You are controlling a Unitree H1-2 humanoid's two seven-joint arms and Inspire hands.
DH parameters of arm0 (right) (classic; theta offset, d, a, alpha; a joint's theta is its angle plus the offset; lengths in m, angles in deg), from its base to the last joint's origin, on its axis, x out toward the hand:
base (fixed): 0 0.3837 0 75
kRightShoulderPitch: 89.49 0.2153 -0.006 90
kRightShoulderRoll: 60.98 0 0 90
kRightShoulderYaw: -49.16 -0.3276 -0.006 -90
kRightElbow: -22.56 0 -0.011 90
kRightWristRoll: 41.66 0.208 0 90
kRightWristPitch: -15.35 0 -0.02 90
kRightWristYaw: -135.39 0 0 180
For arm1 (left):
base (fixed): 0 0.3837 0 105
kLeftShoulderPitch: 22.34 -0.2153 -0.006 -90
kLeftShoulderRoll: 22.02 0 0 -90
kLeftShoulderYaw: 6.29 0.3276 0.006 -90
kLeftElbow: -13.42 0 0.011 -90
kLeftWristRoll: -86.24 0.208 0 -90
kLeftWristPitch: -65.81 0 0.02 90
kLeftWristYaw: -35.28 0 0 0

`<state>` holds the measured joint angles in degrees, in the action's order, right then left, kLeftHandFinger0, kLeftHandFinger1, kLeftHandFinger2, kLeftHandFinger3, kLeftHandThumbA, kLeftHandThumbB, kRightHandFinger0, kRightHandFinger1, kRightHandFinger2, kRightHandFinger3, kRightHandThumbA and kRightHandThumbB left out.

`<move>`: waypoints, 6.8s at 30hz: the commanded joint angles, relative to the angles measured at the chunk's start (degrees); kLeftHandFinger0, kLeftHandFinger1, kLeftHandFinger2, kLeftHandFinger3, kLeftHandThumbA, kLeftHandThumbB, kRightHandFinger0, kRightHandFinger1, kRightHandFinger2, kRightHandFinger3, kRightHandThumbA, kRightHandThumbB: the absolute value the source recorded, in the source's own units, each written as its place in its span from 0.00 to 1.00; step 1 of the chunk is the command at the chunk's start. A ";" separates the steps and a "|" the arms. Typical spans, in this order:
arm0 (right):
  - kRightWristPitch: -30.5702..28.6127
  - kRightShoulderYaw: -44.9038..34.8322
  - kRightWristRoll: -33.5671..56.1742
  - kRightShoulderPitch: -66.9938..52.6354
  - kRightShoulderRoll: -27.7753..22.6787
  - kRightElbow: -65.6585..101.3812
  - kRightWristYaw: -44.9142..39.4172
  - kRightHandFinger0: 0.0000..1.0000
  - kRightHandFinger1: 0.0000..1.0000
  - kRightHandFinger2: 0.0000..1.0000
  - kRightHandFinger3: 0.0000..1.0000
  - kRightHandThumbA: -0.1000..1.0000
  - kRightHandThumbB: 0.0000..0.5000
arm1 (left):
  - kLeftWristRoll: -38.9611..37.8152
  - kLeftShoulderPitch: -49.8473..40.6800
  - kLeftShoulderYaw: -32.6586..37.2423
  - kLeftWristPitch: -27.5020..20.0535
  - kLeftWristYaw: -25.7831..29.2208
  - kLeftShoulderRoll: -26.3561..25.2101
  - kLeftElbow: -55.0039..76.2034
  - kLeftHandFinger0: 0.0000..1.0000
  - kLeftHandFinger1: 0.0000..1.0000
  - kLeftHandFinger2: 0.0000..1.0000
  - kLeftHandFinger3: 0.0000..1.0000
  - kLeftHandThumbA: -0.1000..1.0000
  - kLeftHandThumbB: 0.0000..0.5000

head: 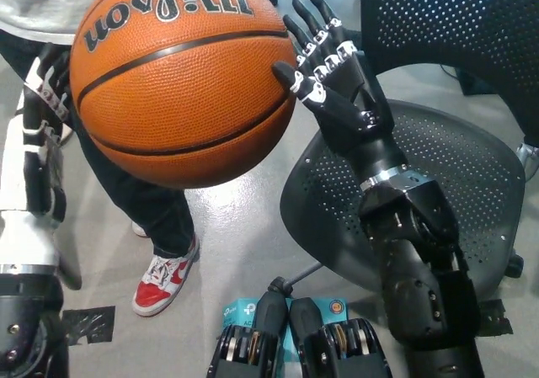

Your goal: The robot grabs the basketball from a person using both hands and then drops it on the black chair in the front

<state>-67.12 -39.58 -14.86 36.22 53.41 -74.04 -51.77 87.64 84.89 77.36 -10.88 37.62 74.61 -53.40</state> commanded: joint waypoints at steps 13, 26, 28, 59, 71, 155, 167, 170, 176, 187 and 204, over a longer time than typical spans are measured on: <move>-13.96 10.59 -13.90 1.68 7.44 -15.12 -1.17 1.00 1.00 1.00 1.00 1.00 0.62 | 8.22 5.18 11.96 -1.35 0.22 4.57 -11.00 1.00 1.00 1.00 1.00 1.00 0.40; -16.64 8.47 -16.88 3.09 8.82 -21.58 5.42 1.00 1.00 1.00 1.00 1.00 0.50 | 7.19 8.90 12.72 -0.75 0.56 6.97 -18.41 1.00 1.00 1.00 1.00 1.00 0.37; -16.03 8.04 -16.88 3.36 8.75 -21.67 6.56 1.00 1.00 1.00 1.00 1.00 0.54 | 6.98 9.57 13.15 0.09 -0.29 6.79 -18.76 1.00 1.00 1.00 1.00 1.00 0.37; -5.79 6.32 -15.97 7.89 4.11 -3.28 10.65 1.00 1.00 1.00 1.00 1.00 0.53 | 3.47 22.57 16.05 -1.66 -1.64 8.21 -17.82 1.00 1.00 1.00 1.00 1.00 0.37; 0.04 3.32 -15.27 9.21 -1.02 6.14 13.86 1.00 1.00 1.00 1.00 1.00 0.51 | 3.94 30.15 17.97 -6.65 -0.05 13.00 -24.45 1.00 1.00 1.00 1.00 1.00 0.35; -8.39 -16.33 -14.00 13.23 -29.49 -9.27 13.46 1.00 1.00 1.00 1.00 1.00 0.78 | 3.29 59.16 13.51 -21.16 -4.77 11.26 -89.44 1.00 1.00 1.00 1.00 1.00 0.88; -4.01 -10.02 -16.64 0.41 -26.87 17.73 10.47 1.00 1.00 1.00 1.00 1.00 0.69 | 4.52 38.42 17.22 -16.84 -12.84 5.80 -46.64 1.00 1.00 1.00 1.00 1.00 0.77; -3.42 -9.68 -16.55 -0.22 -26.73 19.02 10.43 1.00 1.00 1.00 1.00 1.00 0.69 | 4.86 37.16 17.44 -16.14 -12.88 5.62 -43.96 1.00 1.00 1.00 1.00 1.00 0.75; -7.06 -1.29 -24.90 -16.03 -24.19 36.32 6.91 1.00 1.00 1.00 1.00 1.00 0.60 | 19.77 19.41 22.21 -20.16 -11.27 1.98 -14.37 1.00 1.00 1.00 1.00 0.66 0.24; -20.03 8.06 -33.70 -42.90 -19.21 31.90 7.63 1.00 1.00 1.00 1.00 1.00 0.45 | 25.15 -13.54 16.04 -28.64 -4.21 -4.97 -4.57 0.98 1.00 1.00 0.96 0.50 0.21; -32.01 12.42 -35.06 -46.92 -17.95 9.26 10.30 1.00 1.00 1.00 1.00 1.00 0.45 | 36.52 -24.92 14.00 -39.12 10.54 -7.88 -22.47 0.94 0.96 0.97 1.00 0.97 0.18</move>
<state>-86.92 -28.02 -46.02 -11.98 34.53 -60.77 -40.98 114.85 59.66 91.68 -40.20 38.49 68.67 -72.85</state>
